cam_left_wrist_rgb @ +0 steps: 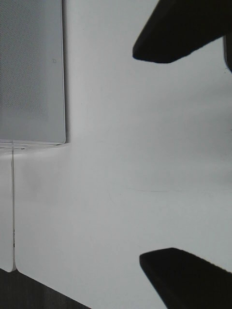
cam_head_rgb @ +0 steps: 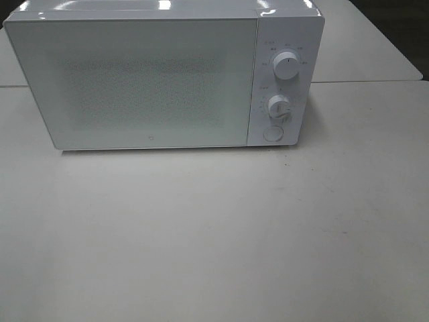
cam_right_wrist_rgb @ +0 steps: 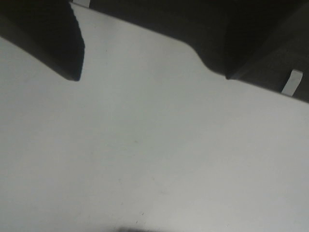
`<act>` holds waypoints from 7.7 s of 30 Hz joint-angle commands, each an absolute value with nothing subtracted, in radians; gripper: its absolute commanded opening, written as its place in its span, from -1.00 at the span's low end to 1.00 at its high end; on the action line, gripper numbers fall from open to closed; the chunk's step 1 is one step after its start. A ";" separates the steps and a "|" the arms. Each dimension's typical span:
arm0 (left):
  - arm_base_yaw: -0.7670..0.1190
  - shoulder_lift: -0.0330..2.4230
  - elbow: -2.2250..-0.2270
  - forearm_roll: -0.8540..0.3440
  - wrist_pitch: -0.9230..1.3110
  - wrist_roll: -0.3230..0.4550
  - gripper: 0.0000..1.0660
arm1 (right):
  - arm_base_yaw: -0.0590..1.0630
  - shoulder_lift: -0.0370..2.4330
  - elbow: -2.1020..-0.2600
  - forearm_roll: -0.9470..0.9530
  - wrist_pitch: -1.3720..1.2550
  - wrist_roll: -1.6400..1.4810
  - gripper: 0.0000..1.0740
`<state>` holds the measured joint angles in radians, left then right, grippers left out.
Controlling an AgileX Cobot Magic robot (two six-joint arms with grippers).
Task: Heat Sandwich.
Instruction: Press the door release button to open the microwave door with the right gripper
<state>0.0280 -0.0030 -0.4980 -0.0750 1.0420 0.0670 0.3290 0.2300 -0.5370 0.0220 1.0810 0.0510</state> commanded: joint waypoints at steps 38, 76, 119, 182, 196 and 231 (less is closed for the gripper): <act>0.030 -0.033 -0.496 -0.084 1.037 0.061 0.94 | 0.097 0.092 -0.531 0.017 0.951 0.023 0.42; 0.030 -0.033 -0.496 -0.084 1.037 0.061 0.94 | 0.099 1.079 -0.419 0.040 -0.242 0.007 0.42; 0.030 -0.033 -0.496 -0.084 1.037 0.061 0.94 | 0.739 1.726 -0.396 0.776 -1.002 -0.219 0.42; 0.030 -0.033 -0.496 -0.084 1.037 0.061 0.94 | 0.566 1.978 -0.683 0.524 -0.877 1.447 -0.99; 0.030 -0.033 -0.496 -0.084 1.037 0.061 0.94 | 0.508 2.084 -0.821 0.507 -0.813 1.445 -0.99; 0.030 -0.033 -0.496 -0.084 1.037 0.061 0.94 | 0.488 2.195 -0.993 0.509 -0.989 1.414 -0.99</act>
<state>0.0280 -0.0030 -0.4980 -0.0750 1.0420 0.0670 0.5100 2.1810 -0.9120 0.5740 -0.8430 1.4340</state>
